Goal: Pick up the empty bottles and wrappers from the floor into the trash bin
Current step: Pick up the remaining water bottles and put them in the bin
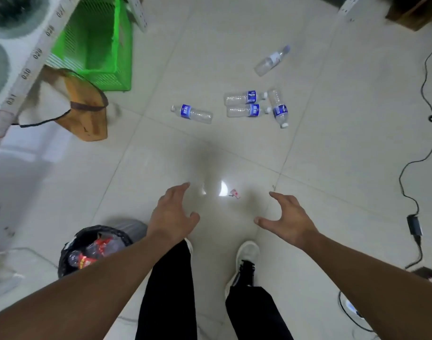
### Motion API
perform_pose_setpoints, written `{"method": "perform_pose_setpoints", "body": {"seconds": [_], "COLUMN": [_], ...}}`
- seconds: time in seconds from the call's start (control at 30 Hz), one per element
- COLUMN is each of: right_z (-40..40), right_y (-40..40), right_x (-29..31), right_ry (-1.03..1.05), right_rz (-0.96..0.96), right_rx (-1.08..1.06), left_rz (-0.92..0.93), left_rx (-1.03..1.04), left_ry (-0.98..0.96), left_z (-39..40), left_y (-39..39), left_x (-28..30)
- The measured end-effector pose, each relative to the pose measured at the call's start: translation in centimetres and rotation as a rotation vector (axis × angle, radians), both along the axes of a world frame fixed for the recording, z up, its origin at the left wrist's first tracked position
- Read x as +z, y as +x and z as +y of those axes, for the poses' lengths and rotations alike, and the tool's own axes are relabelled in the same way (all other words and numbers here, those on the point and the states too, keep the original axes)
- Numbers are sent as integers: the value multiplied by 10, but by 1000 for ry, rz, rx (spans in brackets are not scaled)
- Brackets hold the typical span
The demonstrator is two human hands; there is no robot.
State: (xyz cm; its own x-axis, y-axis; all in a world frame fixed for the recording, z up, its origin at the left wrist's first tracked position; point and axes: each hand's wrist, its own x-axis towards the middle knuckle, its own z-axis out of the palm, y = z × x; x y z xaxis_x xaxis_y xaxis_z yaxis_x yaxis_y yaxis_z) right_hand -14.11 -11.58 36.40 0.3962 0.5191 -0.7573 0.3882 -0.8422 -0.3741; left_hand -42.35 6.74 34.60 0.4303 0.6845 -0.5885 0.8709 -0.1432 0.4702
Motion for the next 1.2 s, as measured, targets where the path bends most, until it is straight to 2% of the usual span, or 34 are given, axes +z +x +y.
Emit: {"method": "perform_pose_setpoints", "body": {"seconds": [0.17, 0.3, 0.47, 0.57, 0.7, 0.83, 0.93, 1.03, 1.2], "right_z": [34, 58, 70, 77, 82, 76, 63, 55, 41], "right_y": [-30, -46, -70, -75, -66, -58, -55, -53, -38], "right_x": [-41, -109, -216, -284, -368, -424, -441, -422, -332], "right_ry": [-41, -94, -137, -118, -90, -38, 29, 75, -2], "right_rz": [1, -35, -25, -33, -166, -282, -242, -219, -131], "right_rx": [-89, -128, -174, -152, -136, 70, 164, 26, -184], "left_rz": [63, 85, 97, 101, 105, 113, 122, 149, 208], "left_rx": [-40, -189, -232, -235, -229, -248, -199, -170, -83], "left_ry": [-39, -13, 1, -15, -36, 15, 21, 22, 2], "left_z": [41, 69, 75, 65, 59, 68, 77, 82, 82], "left_y": [13, 23, 32, 38, 42, 43, 48, 55, 72], "left_x": [-29, -79, -172, -232, -313, -367, -374, -351, -263]}}
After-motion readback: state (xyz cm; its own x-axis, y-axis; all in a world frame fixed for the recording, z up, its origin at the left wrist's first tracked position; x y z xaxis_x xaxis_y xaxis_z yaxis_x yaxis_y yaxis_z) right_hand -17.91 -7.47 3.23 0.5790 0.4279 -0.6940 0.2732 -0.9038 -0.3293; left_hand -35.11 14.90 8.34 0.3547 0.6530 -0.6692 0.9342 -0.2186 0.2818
